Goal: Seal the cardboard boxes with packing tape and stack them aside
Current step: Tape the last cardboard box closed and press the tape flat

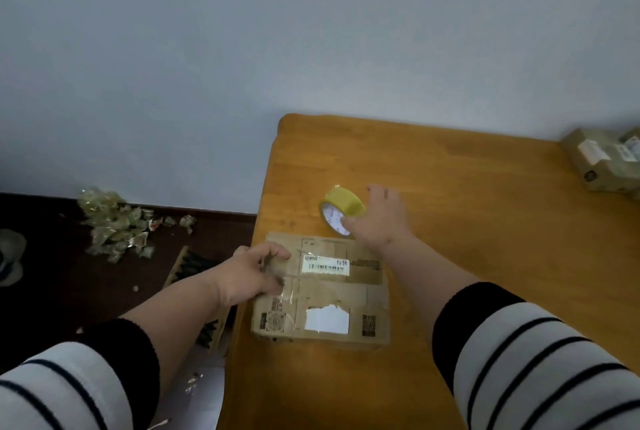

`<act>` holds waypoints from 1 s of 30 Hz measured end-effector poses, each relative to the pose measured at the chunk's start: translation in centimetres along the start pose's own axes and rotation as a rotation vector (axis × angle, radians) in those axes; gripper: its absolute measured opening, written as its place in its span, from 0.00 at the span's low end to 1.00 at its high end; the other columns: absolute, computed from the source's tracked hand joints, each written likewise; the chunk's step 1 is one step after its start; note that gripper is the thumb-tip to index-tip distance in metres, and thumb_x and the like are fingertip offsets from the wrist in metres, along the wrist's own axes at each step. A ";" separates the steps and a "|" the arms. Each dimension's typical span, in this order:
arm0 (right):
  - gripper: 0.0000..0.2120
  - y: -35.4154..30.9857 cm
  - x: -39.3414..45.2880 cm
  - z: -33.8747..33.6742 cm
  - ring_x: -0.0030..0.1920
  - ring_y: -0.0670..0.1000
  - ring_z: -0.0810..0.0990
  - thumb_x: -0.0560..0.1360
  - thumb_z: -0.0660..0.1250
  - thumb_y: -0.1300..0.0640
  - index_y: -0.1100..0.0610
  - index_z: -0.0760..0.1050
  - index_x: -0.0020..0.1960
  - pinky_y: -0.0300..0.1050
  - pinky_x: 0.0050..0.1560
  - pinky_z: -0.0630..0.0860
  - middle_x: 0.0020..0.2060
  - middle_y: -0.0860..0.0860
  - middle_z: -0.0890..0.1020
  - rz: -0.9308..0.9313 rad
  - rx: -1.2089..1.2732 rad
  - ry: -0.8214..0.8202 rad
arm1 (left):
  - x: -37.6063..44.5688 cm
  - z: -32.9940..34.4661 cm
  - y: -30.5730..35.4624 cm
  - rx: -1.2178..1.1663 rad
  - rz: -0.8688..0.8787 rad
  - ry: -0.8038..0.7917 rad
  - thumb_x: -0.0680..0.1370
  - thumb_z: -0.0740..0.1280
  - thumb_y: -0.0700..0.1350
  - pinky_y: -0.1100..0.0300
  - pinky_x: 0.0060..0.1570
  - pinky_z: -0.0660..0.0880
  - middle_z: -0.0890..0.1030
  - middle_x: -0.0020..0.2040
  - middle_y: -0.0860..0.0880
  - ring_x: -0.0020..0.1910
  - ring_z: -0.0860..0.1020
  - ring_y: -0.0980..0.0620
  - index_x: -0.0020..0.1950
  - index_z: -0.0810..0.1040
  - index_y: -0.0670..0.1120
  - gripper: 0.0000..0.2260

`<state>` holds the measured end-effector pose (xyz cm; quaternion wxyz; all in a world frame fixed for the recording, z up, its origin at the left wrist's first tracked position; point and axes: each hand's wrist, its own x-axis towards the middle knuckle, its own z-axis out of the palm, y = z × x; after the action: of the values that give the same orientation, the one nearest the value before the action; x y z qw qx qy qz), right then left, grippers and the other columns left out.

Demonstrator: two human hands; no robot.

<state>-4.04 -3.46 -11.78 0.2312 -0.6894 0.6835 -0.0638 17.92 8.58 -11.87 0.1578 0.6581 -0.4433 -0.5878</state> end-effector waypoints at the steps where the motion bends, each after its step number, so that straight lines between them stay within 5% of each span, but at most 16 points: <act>1: 0.43 -0.5 0.9 0.6 0.72 0.59 0.61 0.70 0.69 0.39 0.52 0.54 0.77 0.55 0.67 0.65 0.72 0.55 0.61 -0.027 -0.024 -0.017 | 0.3 -0.1 0.4 -0.007 -0.017 -0.007 0.72 0.71 0.36 0.49 0.62 0.75 0.65 0.61 0.49 0.58 0.73 0.44 0.55 0.77 0.60 0.20; 5: 0.44 -1.7 4.1 2.8 0.73 0.60 0.63 0.73 0.68 0.40 0.54 0.49 0.79 0.56 0.69 0.66 0.74 0.55 0.62 0.065 -0.074 -0.182 | 1.6 -0.4 1.4 -0.046 -0.076 -0.037 0.71 0.72 0.38 0.50 0.57 0.78 0.71 0.60 0.47 0.57 0.76 0.42 0.50 0.78 0.56 0.15; 7: 0.30 -1.3 5.3 3.1 0.58 0.58 0.76 0.74 0.68 0.45 0.57 0.65 0.70 0.54 0.60 0.75 0.59 0.55 0.76 0.119 0.033 -0.210 | 2.1 -0.4 1.8 -0.141 -0.086 -0.026 0.72 0.71 0.39 0.56 0.47 0.79 0.79 0.55 0.45 0.51 0.81 0.46 0.43 0.79 0.52 0.08; 10: 0.14 -0.6 6.3 2.7 0.39 0.51 0.76 0.73 0.70 0.49 0.54 0.71 0.54 0.53 0.48 0.79 0.41 0.50 0.76 0.081 0.229 -0.248 | 3.4 -0.5 2.4 -0.214 -0.051 0.176 0.75 0.69 0.42 0.58 0.46 0.75 0.78 0.56 0.45 0.52 0.80 0.48 0.41 0.78 0.47 0.03; 14: 0.16 -0.6 6.6 1.2 0.43 0.54 0.75 0.73 0.71 0.48 0.53 0.70 0.55 0.47 0.41 0.71 0.46 0.52 0.77 -0.017 0.262 -0.177 | 4.8 -0.9 4.4 -0.115 -0.001 0.489 0.75 0.70 0.51 0.46 0.63 0.73 0.75 0.61 0.45 0.59 0.76 0.45 0.52 0.78 0.49 0.09; 16: 0.16 -0.5 6.4 0.1 0.45 0.53 0.74 0.73 0.72 0.49 0.51 0.67 0.53 0.45 0.39 0.67 0.47 0.50 0.75 -0.105 0.254 -0.113 | 4.9 -0.9 6.2 -0.095 0.063 0.560 0.77 0.69 0.51 0.48 0.62 0.73 0.77 0.61 0.46 0.59 0.76 0.47 0.59 0.78 0.48 0.13; 19: 0.16 -0.9 5.4 -1.6 0.46 0.51 0.72 0.72 0.73 0.51 0.48 0.66 0.51 0.46 0.39 0.67 0.47 0.48 0.74 -0.237 0.225 -0.046 | 4.8 -0.7 9.1 -0.109 0.152 0.601 0.79 0.68 0.52 0.54 0.57 0.73 0.76 0.63 0.50 0.59 0.76 0.49 0.67 0.74 0.48 0.18; 23: 0.17 -1.4 2.9 -3.3 0.51 0.52 0.75 0.71 0.73 0.50 0.49 0.71 0.57 0.50 0.50 0.74 0.50 0.47 0.76 -0.350 0.231 -0.019 | 4.5 -0.4 12.0 -0.158 0.201 0.585 0.79 0.67 0.53 0.53 0.64 0.72 0.76 0.66 0.50 0.63 0.76 0.50 0.73 0.70 0.48 0.24; 27: 0.19 -1.7 0.3 -4.2 0.51 0.51 0.75 0.72 0.73 0.49 0.49 0.72 0.59 0.47 0.48 0.71 0.52 0.47 0.76 -0.428 0.174 0.048 | 3.4 0.2 13.0 -0.189 0.232 0.557 0.79 0.68 0.51 0.61 0.56 0.67 0.76 0.66 0.50 0.62 0.73 0.53 0.71 0.72 0.45 0.23; 30: 0.19 -2.2 -1.9 -4.5 0.51 0.49 0.74 0.72 0.72 0.49 0.48 0.72 0.59 0.44 0.45 0.65 0.50 0.45 0.75 -0.459 0.173 0.104 | 2.3 0.4 12.5 -0.192 0.250 0.568 0.78 0.70 0.48 0.57 0.50 0.71 0.81 0.54 0.51 0.53 0.77 0.51 0.55 0.81 0.48 0.08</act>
<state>-4.01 -2.75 -6.44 0.2334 -0.7999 0.5121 -0.2082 12.36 -0.04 -4.31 0.4077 0.7184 -0.4013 -0.3958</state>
